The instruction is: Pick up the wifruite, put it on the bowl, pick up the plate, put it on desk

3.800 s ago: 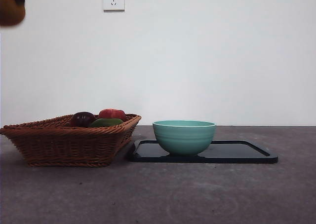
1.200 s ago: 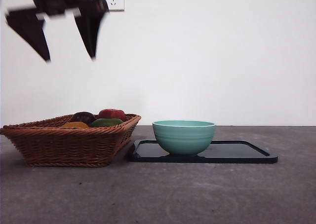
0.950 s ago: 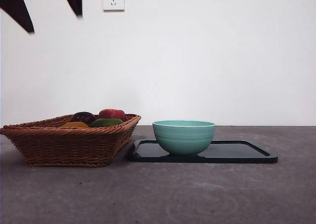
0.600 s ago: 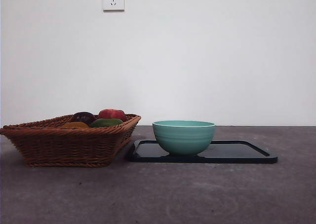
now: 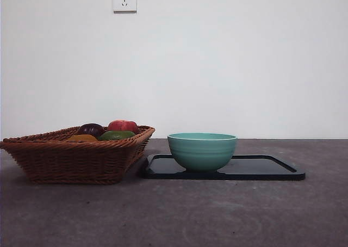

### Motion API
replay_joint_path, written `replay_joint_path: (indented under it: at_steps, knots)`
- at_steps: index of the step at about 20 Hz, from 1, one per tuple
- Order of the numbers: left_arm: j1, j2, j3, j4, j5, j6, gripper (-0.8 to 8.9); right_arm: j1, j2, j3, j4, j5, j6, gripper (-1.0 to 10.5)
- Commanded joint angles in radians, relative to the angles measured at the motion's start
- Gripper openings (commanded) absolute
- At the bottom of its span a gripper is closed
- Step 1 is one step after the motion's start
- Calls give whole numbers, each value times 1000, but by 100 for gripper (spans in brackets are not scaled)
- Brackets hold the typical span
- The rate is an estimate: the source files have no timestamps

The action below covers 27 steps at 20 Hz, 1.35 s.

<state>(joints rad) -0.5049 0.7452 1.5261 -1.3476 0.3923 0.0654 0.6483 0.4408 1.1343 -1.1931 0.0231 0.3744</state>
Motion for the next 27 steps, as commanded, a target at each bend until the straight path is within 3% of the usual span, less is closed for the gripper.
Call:
replay_joint_path:
  at_steps: [1,6,12,17,23,27]
  knots:
    - [-7,-6,0,7,4,13,594,9,83,8,28,-29,23,588]
    - [-16,-11,-2,8,4,24,594,9,346,32,55,-51,43,588]
    - [-37,-13,-2,8,4,24,594,-32,769,195,56,-71,35,588]
    - [-55,-13,-2,9,4,20,594,-101,1073,394,56,-181,-18,588]
    - [-56,-13,-2,9,4,20,594,-175,1345,565,56,-192,-79,587]
    - [-63,-13,-2,8,4,20,594,-221,1481,591,98,-192,-104,587]
